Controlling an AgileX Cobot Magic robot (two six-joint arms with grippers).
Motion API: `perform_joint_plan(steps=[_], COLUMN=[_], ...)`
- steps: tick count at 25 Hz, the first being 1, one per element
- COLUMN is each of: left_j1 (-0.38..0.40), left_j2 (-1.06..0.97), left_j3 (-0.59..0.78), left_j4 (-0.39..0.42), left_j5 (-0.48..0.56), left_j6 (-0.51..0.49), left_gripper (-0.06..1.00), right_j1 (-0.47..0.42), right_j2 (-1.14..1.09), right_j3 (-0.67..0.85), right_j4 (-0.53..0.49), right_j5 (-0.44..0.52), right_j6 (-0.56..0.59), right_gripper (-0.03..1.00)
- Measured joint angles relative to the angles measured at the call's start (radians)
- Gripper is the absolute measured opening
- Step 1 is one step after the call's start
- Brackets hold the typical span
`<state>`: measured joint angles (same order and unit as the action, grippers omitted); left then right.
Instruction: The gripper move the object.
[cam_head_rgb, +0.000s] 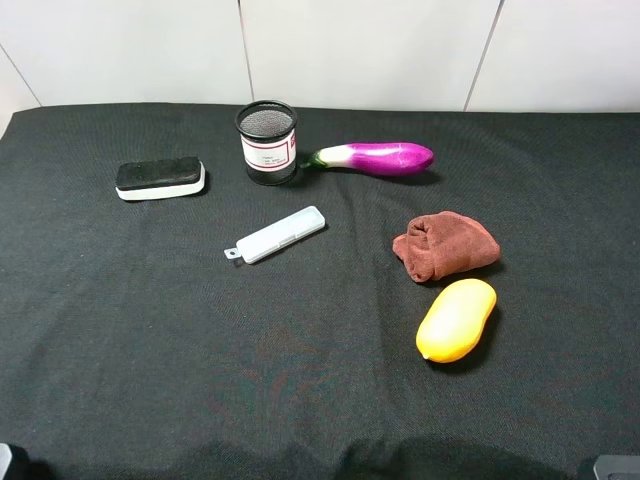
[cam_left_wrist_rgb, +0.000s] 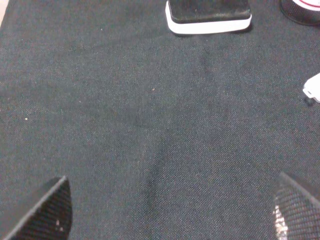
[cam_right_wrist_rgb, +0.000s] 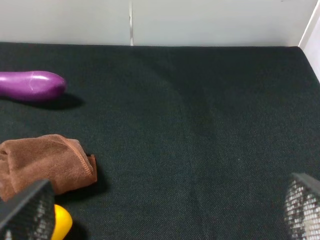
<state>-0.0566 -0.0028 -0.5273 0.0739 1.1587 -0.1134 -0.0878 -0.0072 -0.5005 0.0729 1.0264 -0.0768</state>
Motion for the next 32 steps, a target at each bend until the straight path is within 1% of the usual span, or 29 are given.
perform_joint_plan(steps=[9, 32], left_j1=[0.0, 0.0], left_j2=[-0.001, -0.002], left_j3=[0.035, 0.038], left_j4=[0.002, 0.003], left_j5=[-0.08, -0.094], left_j6=[0.0, 0.001], left_gripper=[0.83, 0.83], right_j1=[0.0, 0.0], right_j2=[0.0, 0.0], right_j3=[0.0, 0.0], right_j4=[0.0, 0.0], right_j5=[0.0, 0.0], right_j6=[0.0, 0.0], right_gripper=[0.69, 0.69])
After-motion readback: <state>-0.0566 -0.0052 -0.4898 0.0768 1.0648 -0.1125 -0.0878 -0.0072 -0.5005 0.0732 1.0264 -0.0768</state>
